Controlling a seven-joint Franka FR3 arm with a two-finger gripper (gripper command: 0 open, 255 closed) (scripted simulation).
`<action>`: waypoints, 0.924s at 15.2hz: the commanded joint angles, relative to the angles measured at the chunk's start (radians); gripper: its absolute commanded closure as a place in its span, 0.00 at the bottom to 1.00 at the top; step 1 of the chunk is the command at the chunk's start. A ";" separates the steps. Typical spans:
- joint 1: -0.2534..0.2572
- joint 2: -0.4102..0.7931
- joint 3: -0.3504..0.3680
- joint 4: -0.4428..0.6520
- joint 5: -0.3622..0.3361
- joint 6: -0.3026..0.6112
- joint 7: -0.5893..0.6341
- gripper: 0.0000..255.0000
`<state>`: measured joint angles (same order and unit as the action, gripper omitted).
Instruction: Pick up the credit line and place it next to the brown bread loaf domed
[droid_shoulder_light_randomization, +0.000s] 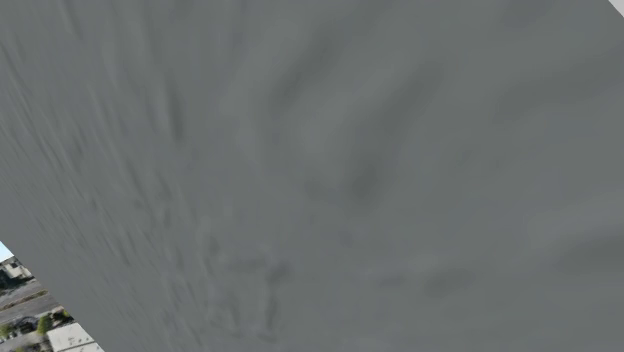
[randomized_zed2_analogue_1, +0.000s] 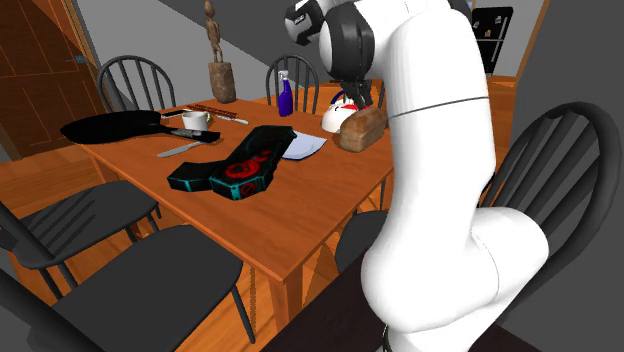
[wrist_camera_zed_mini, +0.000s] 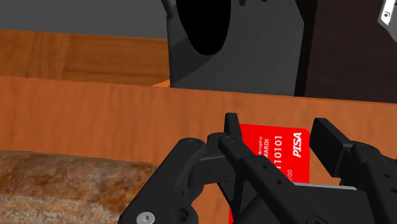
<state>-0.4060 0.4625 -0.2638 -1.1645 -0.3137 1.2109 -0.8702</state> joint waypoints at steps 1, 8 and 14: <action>-0.038 0.064 -0.013 0.094 0.001 -0.012 -0.053 1.00; -0.077 0.128 -0.017 0.124 0.009 0.033 -0.076 1.00; -0.073 0.108 -0.012 0.015 0.013 0.117 -0.041 1.00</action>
<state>-0.4794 0.5716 -0.2770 -1.1351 -0.3020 1.3145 -0.9170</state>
